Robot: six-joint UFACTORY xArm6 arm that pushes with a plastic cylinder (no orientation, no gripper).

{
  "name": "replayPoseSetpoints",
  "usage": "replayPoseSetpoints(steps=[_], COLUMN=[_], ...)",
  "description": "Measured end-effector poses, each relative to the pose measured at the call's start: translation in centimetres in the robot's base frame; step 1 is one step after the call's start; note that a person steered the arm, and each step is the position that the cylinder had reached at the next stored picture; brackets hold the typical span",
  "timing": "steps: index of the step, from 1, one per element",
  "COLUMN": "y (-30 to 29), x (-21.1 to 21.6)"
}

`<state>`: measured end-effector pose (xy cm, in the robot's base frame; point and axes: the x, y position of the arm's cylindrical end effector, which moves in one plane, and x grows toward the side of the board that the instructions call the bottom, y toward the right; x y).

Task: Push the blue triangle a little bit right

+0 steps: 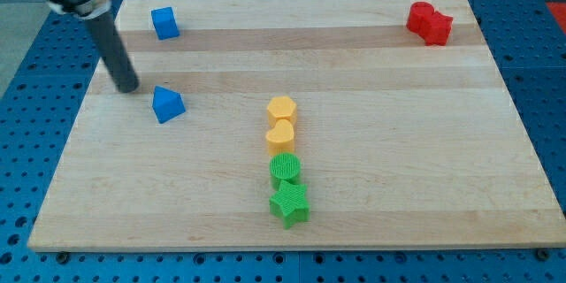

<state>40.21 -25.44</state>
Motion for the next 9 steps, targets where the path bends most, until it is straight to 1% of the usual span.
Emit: replayPoseSetpoints(steps=[1,2,3,5,6,7,8,9], y=[-1.6,0.7,4.0,7.9,8.9,8.4,6.8,6.8], x=[4.4,5.1,2.8,1.6,1.6,1.8,3.9,6.8])
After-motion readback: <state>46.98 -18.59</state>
